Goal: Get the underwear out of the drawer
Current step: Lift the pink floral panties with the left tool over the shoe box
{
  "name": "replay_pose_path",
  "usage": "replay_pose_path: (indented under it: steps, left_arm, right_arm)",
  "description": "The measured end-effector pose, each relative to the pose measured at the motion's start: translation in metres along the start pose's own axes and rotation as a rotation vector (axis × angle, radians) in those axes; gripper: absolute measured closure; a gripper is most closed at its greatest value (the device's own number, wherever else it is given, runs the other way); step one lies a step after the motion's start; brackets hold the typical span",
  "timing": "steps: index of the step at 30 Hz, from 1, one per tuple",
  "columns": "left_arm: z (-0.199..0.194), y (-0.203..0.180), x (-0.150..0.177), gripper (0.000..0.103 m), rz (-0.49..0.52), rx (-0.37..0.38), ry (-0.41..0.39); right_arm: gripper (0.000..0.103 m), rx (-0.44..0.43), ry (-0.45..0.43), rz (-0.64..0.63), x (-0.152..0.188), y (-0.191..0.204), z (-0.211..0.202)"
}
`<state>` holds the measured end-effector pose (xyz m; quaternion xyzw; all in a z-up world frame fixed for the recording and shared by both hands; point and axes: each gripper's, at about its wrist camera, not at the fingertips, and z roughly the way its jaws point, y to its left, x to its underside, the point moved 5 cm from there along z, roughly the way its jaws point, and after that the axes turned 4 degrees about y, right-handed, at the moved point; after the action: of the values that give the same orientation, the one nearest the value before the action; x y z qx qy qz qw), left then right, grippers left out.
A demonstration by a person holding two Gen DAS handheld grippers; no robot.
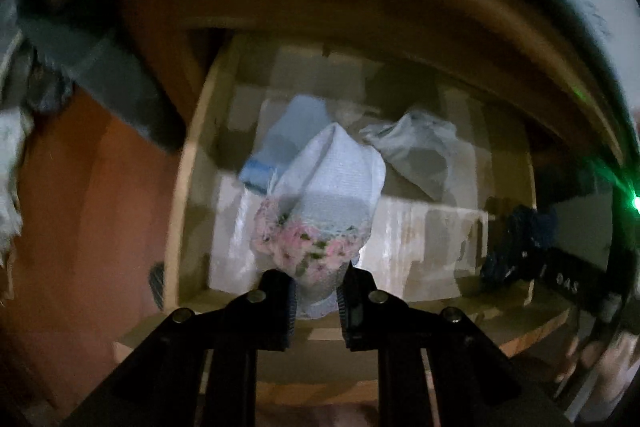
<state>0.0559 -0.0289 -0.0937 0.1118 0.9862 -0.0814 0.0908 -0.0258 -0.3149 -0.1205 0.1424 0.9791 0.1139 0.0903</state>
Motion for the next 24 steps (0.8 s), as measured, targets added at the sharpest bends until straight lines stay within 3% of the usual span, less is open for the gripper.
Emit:
replay_pose_path:
  steps: [12, 17, 24]
  left_arm:
    - [-0.094, -0.009, 0.003, 0.086, 0.191, -0.027, -0.178]
    - [-0.159, -0.014, -0.003, 0.086, 0.248, -0.03, -0.279]
    - [-0.263, -0.018, -0.04, 0.086, 0.272, -0.033, -0.449]
  right_arm:
    - [0.076, 0.059, 0.006, -0.053, 0.003, 0.01, 0.01]
    - [0.076, 0.071, 0.006, -0.058, 0.004, 0.013, 0.013]
    - [0.076, 0.074, 0.0, -0.045, 0.003, 0.01, 0.013]
